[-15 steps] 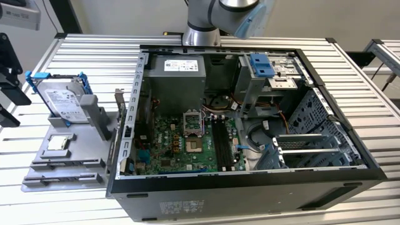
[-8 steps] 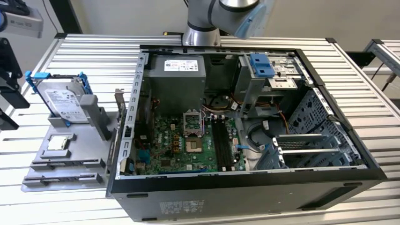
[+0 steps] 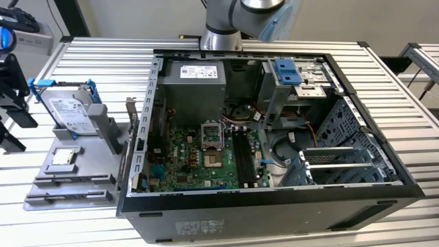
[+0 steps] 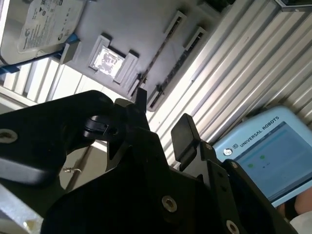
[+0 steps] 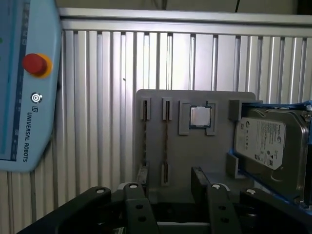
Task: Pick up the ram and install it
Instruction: 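Pick up the ram and move it above insertion slot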
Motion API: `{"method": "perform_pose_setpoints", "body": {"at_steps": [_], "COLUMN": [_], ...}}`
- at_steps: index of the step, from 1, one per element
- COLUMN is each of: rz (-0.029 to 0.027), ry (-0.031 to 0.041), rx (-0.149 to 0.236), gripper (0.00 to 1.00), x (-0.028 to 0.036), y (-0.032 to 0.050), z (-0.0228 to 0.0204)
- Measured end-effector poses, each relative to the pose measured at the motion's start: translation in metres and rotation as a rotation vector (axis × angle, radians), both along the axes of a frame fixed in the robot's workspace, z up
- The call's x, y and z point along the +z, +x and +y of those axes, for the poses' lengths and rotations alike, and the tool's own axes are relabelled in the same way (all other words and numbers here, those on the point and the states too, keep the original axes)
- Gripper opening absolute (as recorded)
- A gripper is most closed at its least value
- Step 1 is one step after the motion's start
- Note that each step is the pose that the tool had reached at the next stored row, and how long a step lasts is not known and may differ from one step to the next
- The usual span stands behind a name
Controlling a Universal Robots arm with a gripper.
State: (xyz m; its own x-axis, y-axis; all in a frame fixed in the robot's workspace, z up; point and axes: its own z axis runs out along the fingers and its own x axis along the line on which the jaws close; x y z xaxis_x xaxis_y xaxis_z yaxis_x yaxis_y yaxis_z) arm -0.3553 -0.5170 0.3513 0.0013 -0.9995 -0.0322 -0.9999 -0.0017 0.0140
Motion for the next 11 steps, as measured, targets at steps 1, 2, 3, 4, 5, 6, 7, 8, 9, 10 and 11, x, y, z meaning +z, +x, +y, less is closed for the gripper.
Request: {"method": "perform_pose_setpoints", "body": {"at_steps": [1, 2, 3, 4, 5, 6, 7, 8, 9, 10, 11], "rz": [-0.0001, 0.0000, 0.0001, 0.0000, -0.0001, 0.0000, 0.0001, 0.0000, 0.0000, 0.0001, 0.0000], "ry": [-0.0008, -0.0023, -0.0043, -0.0067, -0.0092, -0.0115, -0.0135, -0.0147, -0.0158, -0.0170, -0.0179], "rx": [-0.001, -0.002, -0.002, -0.003, -0.003, -0.004, -0.004, -0.005, -0.006, -0.007, -0.007], "gripper": [1.00, 1.00, 1.00, 1.00, 1.00, 1.00, 1.00, 1.00, 1.00, 1.00, 1.00], "x": [-0.0018, -0.0034, -0.0046, -0.0058, -0.0072, -0.0085, -0.0096, -0.0110, -0.0121, -0.0132, -0.0143], "y": [0.0002, 0.0003, 0.0005, 0.0006, 0.0006, 0.0006, 0.0005, 0.0005, 0.0005, 0.0005, 0.0005], "z": [0.0000, 0.0000, -0.0001, -0.0001, -0.0001, -0.0001, -0.0001, -0.0001, -0.0001, -0.0001, -0.0001]}}
